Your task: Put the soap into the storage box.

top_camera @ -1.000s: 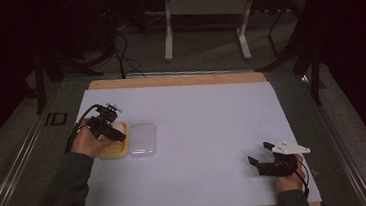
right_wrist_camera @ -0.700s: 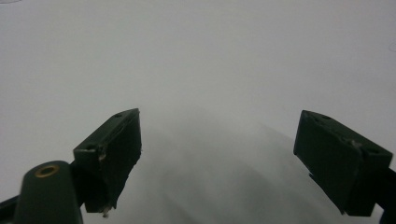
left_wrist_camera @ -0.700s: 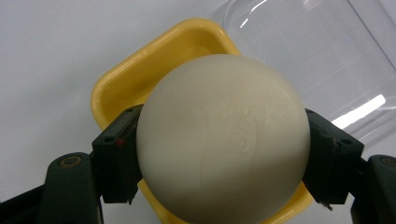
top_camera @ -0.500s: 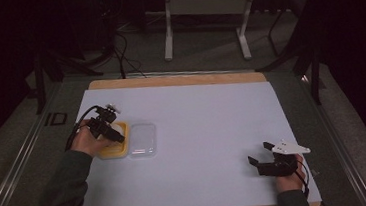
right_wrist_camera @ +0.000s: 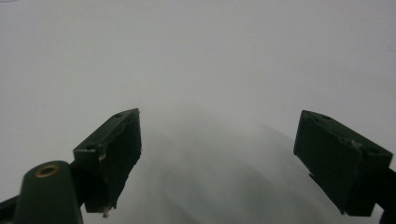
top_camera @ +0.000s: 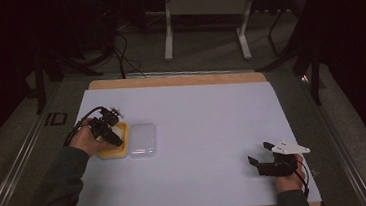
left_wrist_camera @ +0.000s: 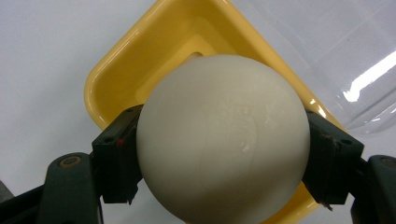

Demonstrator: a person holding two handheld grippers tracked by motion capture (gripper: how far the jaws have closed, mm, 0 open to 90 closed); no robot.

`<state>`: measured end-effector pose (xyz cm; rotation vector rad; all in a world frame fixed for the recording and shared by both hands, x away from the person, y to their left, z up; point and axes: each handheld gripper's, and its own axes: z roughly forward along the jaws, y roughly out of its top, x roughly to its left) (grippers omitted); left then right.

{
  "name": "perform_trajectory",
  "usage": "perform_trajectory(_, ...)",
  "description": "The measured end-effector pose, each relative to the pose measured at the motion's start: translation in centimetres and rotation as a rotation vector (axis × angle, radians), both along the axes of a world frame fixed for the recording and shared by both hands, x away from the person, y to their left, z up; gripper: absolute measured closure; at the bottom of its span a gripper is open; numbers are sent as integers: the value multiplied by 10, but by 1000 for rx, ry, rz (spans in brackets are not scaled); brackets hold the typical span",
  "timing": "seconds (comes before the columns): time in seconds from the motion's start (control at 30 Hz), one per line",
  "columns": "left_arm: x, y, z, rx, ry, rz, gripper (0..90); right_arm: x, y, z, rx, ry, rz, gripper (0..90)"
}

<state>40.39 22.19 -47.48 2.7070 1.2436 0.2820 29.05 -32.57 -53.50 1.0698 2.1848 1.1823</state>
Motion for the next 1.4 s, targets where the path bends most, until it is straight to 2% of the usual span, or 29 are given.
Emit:
perform_trajectory(0.17, 1, 0, -2, -6, 10, -20, 256, 0, 0, 0, 1, 1, -1, 150)
perform_trajectory(0.33, 2, 3, -5, 2, 16, -16, 255, 0, 0, 0, 0, 0, 0, 150)
perform_trajectory(0.53, 3, 1, -9, 6, 26, -55, 255, 0, 1, 0, -5, 0, 0, 150)
perform_trajectory(0.73, 5, 1, -16, 2, 54, -61, 255, 0, 0, 0, -3, -1, 0, 150)
perform_trajectory(0.87, 6, 5, -17, -27, 60, -54, 254, 0, 0, 0, -2, -1, 0, 150)
perform_trajectory(0.97, 3, 7, -16, -27, 33, -71, 229, 0, 0, 0, -3, -1, 0, 150)
perform_trajectory(1.03, 4, 9, -14, -50, 44, -68, 185, 0, 0, 0, -3, -1, 0, 150)
perform_trajectory(1.2, 2, 8, -9, -31, 24, -89, 113, 0, 0, 0, -3, -1, 0, 150)
perform_trajectory(1.33, -1, 11, -4, -31, 0, -86, 93, 0, 0, 0, -2, -1, 0, 150)
perform_trajectory(1.4, -2, 13, 0, -47, -10, -85, 91, 0, 0, 0, -3, -1, 0, 150)
